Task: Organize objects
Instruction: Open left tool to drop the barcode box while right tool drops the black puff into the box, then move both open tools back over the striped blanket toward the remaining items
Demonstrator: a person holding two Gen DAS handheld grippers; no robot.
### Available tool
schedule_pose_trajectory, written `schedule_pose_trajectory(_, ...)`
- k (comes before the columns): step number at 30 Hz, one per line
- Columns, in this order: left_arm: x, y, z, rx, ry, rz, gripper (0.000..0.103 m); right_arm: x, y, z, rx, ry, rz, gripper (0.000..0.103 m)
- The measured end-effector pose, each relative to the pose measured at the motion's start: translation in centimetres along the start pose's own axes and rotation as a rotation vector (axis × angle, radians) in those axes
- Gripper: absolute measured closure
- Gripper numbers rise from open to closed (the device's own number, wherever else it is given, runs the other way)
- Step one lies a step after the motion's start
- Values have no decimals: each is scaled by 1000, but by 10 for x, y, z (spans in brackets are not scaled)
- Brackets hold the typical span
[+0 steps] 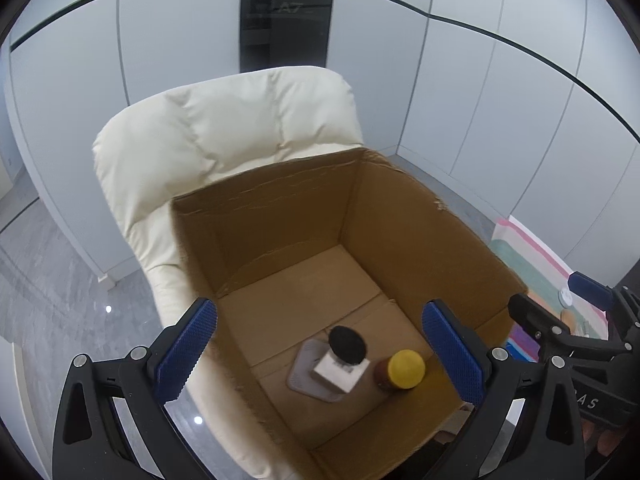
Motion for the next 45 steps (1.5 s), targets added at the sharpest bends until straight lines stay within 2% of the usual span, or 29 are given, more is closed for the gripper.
schedule_pose_trajectory(10,5,-1,50,69,-49,-2,0,-8,-7,59,111,-58,0,0)
schedule_pose_trajectory(32,8,-9,153,187,-160,-4,0,-31,-36,156,237,-177,-5,0)
schedule_pose_trajectory(45,4,-20,221,262,-240,-10,0,-54,-65,216,299,-256,-17,0)
Point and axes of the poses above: each gripper's, at about its wrist camera, not at the fingertips, and x roughly the way its jaws point, z to its right, y to its top, the point moved 6 cm from there along x, roughly the way its jaws point, and after that the axes turned 5 degrees about z, right-handed, at the moved point
